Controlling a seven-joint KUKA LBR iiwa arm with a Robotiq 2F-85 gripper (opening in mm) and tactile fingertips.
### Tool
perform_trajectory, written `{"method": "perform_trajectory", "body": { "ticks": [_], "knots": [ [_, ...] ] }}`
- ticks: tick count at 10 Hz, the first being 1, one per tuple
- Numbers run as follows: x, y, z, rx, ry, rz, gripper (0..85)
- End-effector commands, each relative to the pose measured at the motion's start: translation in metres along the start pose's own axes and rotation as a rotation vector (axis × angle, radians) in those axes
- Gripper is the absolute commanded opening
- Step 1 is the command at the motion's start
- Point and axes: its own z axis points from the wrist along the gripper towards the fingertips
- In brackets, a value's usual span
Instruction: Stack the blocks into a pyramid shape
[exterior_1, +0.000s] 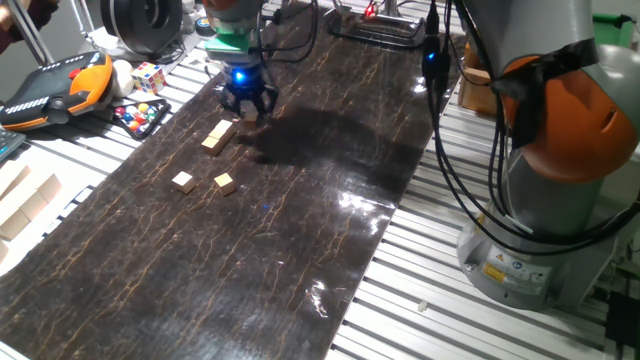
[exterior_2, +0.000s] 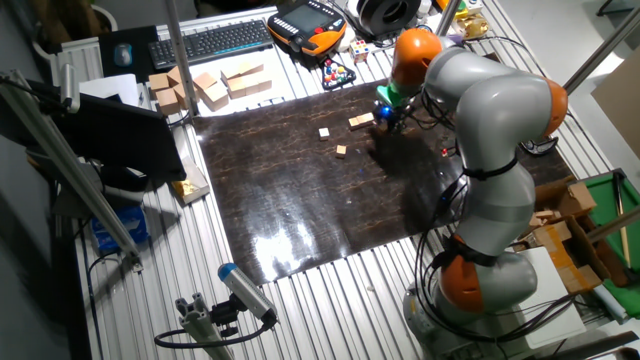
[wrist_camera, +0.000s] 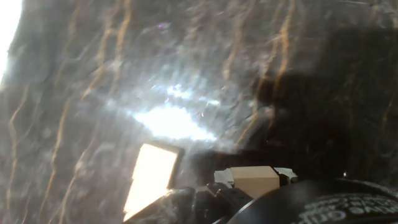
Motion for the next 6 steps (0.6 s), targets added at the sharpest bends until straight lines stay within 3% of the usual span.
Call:
{"method": "perform_trajectory", "body": {
  "ticks": [1,3,6],
  "knots": [
    [0.000,0.004,0.001,-0.008,0.001,-0.095,0.7],
    [-0.002,0.014,-0.004,-0.014,-0.008,-0.166,0.7],
    [0.003,0.022,-0.010,-0.015,-0.012,-0.347,0.7]
  ]
}}
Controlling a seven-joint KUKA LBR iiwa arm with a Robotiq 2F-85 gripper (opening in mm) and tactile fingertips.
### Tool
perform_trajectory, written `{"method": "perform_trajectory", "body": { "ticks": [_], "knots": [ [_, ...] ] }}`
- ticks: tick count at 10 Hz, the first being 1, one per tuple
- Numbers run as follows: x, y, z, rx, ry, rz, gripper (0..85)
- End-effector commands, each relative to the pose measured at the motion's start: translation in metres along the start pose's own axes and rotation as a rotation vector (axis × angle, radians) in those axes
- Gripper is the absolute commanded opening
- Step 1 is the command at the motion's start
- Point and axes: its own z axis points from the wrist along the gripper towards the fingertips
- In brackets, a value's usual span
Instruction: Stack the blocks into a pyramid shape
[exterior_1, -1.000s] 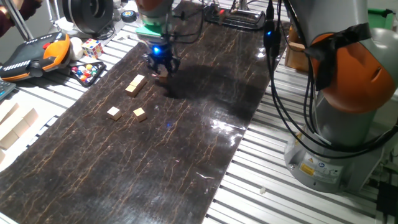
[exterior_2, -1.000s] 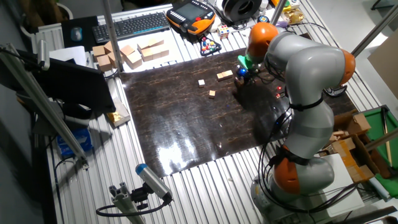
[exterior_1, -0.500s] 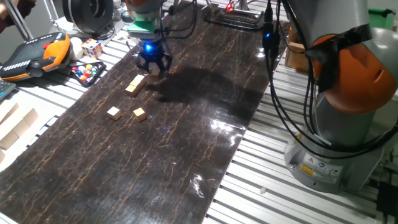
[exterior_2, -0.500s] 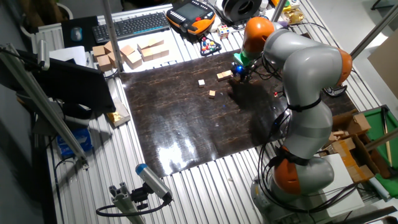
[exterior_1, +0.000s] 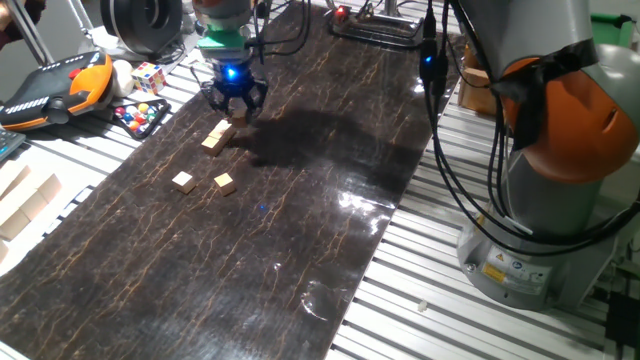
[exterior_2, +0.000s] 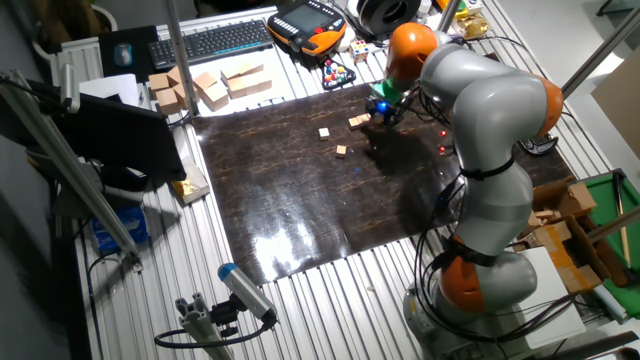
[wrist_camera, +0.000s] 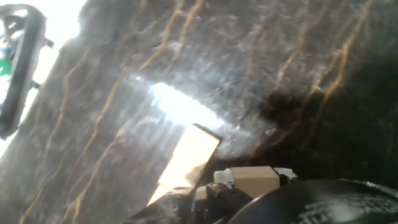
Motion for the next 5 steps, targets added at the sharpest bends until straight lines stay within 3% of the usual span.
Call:
{"method": "perform_trajectory", "body": {
  "ticks": [1,5],
  "knots": [
    [0.000,0.003,0.001,0.002,0.005,-0.237,0.7],
    [-0.005,0.016,0.001,0.009,0.004,-0.424,0.7]
  ]
}}
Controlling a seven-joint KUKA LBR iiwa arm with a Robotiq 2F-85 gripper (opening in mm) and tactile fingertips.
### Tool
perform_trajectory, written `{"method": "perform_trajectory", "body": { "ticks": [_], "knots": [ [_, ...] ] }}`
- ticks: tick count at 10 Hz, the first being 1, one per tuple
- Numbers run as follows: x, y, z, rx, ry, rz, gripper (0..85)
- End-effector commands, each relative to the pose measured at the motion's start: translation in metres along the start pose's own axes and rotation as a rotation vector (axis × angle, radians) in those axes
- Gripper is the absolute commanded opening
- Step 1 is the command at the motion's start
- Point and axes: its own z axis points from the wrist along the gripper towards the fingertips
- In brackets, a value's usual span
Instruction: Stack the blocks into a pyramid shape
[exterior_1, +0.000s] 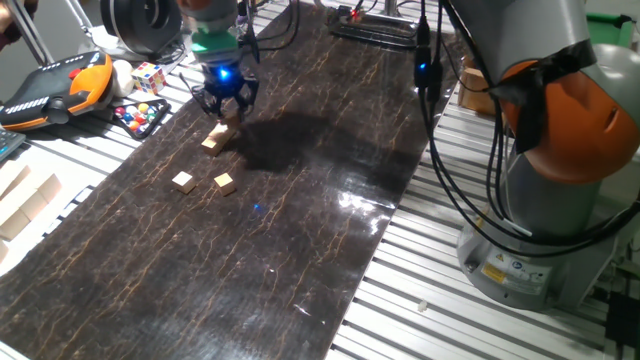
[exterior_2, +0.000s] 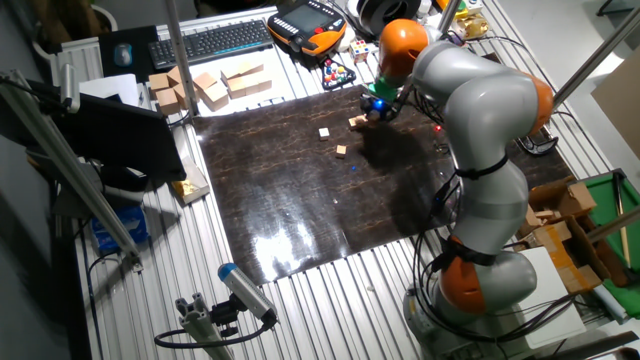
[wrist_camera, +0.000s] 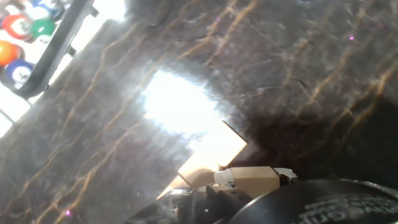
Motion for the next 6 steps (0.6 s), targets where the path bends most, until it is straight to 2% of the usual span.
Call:
{"method": "perform_trajectory", "body": {
  "ticks": [1,6],
  "knots": [
    [-0.001,0.001,0.001,-0.013,0.020,-0.289,0.7],
    [0.003,0.013,0.002,0.003,0.028,-0.483,0.7]
  ]
}}
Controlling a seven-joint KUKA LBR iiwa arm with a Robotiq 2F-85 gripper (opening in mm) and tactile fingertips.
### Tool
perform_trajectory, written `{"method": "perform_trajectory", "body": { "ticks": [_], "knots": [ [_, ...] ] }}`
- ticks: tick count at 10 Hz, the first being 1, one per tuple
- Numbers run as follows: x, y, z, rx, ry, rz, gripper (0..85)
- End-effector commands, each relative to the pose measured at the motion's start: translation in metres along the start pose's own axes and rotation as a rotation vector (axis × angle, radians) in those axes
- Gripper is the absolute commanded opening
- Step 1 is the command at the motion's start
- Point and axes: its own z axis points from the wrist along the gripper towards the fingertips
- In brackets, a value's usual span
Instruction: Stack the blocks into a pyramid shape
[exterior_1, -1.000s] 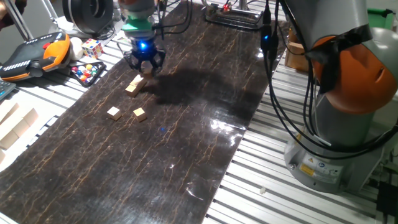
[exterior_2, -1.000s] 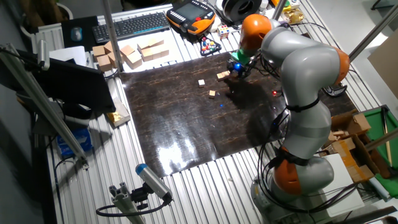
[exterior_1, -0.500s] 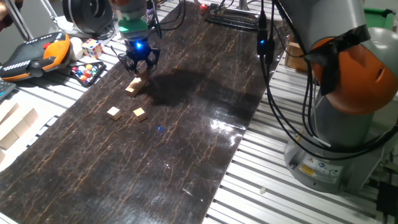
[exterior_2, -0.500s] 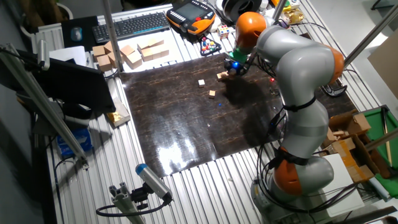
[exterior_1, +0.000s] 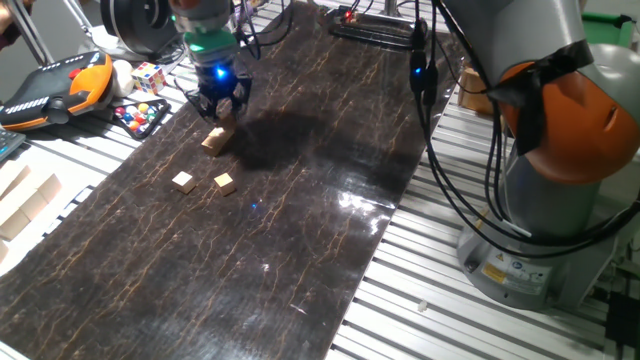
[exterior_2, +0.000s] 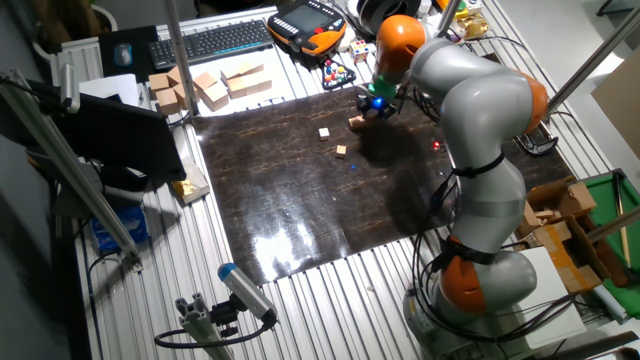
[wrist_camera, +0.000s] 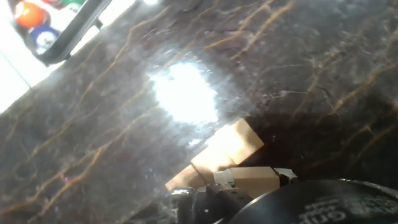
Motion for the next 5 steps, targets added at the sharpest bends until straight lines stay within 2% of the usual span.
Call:
{"method": "perform_trajectory", "body": {
  "ticks": [1,5],
  "knots": [
    [-0.002,0.001,0.000,-0.005,0.004,-0.319,0.7],
    [-0.013,0.006,0.007,0.010,-0.021,-0.488,0.7]
  ]
}}
